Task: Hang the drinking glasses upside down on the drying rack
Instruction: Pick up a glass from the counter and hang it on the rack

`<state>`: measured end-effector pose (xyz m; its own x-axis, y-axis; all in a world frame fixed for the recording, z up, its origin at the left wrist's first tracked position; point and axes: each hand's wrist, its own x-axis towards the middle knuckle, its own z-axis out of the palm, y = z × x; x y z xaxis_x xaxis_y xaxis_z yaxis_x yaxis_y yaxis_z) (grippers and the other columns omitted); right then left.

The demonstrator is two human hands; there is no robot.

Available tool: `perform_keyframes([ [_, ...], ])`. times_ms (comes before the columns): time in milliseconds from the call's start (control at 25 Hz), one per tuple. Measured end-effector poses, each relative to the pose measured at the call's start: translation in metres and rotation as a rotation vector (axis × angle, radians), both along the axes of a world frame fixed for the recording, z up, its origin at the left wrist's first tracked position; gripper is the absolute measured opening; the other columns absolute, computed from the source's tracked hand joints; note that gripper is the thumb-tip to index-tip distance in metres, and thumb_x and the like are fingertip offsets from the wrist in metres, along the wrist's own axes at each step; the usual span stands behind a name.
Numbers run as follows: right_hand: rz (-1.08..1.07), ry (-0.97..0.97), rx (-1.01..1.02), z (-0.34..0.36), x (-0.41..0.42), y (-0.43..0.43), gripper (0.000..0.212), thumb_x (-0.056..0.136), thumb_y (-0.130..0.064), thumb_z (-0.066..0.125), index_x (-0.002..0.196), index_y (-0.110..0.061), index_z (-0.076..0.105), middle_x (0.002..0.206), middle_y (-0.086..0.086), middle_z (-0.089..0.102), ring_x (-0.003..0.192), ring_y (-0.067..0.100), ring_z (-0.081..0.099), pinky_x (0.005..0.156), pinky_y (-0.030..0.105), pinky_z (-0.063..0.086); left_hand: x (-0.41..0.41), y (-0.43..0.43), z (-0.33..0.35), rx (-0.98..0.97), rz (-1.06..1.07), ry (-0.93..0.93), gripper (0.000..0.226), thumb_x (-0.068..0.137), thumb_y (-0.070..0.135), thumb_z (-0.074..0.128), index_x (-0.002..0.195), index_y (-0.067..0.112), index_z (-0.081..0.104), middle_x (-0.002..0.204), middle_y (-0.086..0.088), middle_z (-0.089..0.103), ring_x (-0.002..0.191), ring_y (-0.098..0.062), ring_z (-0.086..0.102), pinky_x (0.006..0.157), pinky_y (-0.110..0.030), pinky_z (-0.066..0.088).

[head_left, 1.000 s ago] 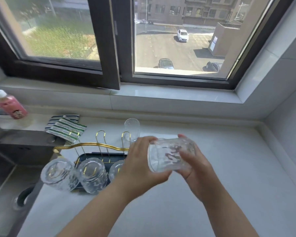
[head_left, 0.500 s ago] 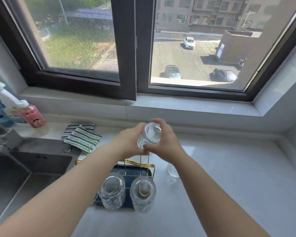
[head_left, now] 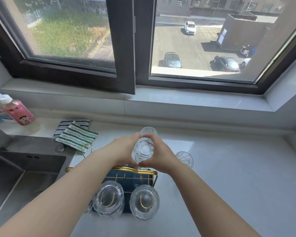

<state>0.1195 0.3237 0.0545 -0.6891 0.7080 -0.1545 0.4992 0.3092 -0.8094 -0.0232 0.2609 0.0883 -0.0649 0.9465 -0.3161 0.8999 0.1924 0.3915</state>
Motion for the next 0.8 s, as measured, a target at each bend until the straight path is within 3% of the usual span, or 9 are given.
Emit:
perform_keyframes([
  [200,0.03,-0.014,-0.034,-0.007,0.0,0.0,0.09,0.051,-0.021,0.086,0.126,-0.03,0.037,0.113,-0.012,0.05,0.102,0.009,0.05,0.072,0.014,0.035,0.002,0.001,-0.003,-0.019,-0.037,0.093,0.076,0.062,0.043,0.078,0.122,0.024,0.035,0.116,-0.003,0.062,0.108,-0.027,0.053,0.082,-0.032,0.032],
  [280,0.046,-0.015,-0.029,-0.008,0.002,0.001,0.092,0.052,-0.022,0.086,0.129,-0.03,0.035,0.118,-0.01,0.049,0.103,0.008,0.047,0.075,0.014,0.035,0.002,0.002,-0.003,-0.02,-0.027,0.112,0.073,0.064,0.043,0.076,0.122,0.024,0.035,0.115,-0.003,0.062,0.109,-0.027,0.052,0.086,-0.034,0.032],
  [360,0.055,-0.013,-0.039,-0.008,0.003,0.002,0.095,0.053,-0.022,0.087,0.132,-0.029,0.033,0.128,-0.007,0.048,0.108,0.008,0.045,0.082,0.018,0.034,0.003,0.003,-0.004,-0.02,-0.021,0.119,0.072,0.066,0.042,0.075,0.123,0.024,0.034,0.117,-0.003,0.061,0.11,-0.027,0.05,0.091,-0.036,0.032],
  [520,0.045,0.011,-0.086,-0.004,0.011,0.005,0.099,0.055,-0.019,0.087,0.135,-0.028,0.03,0.135,-0.002,0.046,0.118,0.013,0.044,0.093,0.025,0.037,0.006,0.003,-0.002,-0.032,-0.011,0.12,0.07,0.07,0.039,0.072,0.126,0.023,0.033,0.121,-0.006,0.059,0.113,-0.03,0.046,0.083,-0.032,0.026],
  [600,0.019,0.06,-0.088,0.0,0.021,0.006,0.095,0.057,-0.018,0.087,0.134,-0.028,0.032,0.138,-0.005,0.044,0.125,0.011,0.041,0.102,0.027,0.035,0.008,0.002,0.002,-0.065,-0.005,0.115,0.075,0.07,0.04,0.073,0.13,0.023,0.031,0.129,-0.006,0.055,0.119,-0.03,0.043,0.089,-0.035,0.029],
  [680,-0.025,0.136,-0.09,0.001,0.039,0.006,0.088,0.058,-0.019,0.086,0.129,-0.035,0.037,0.134,-0.014,0.045,0.125,0.005,0.04,0.104,0.021,0.033,0.012,0.004,0.011,-0.05,0.006,0.092,0.085,0.067,0.04,0.076,0.135,0.024,0.028,0.139,-0.002,0.047,0.127,-0.027,0.038,0.101,-0.037,0.029],
  [800,-0.172,0.219,-0.065,-0.006,0.078,0.0,0.076,0.061,-0.022,0.083,0.119,-0.046,0.04,0.125,-0.026,0.045,0.119,-0.008,0.04,0.096,0.01,0.03,0.033,0.014,0.023,0.138,-0.013,-0.041,0.092,0.066,0.036,0.079,0.139,0.024,0.026,0.147,0.002,0.037,0.133,-0.018,0.033,0.107,-0.032,0.026],
])
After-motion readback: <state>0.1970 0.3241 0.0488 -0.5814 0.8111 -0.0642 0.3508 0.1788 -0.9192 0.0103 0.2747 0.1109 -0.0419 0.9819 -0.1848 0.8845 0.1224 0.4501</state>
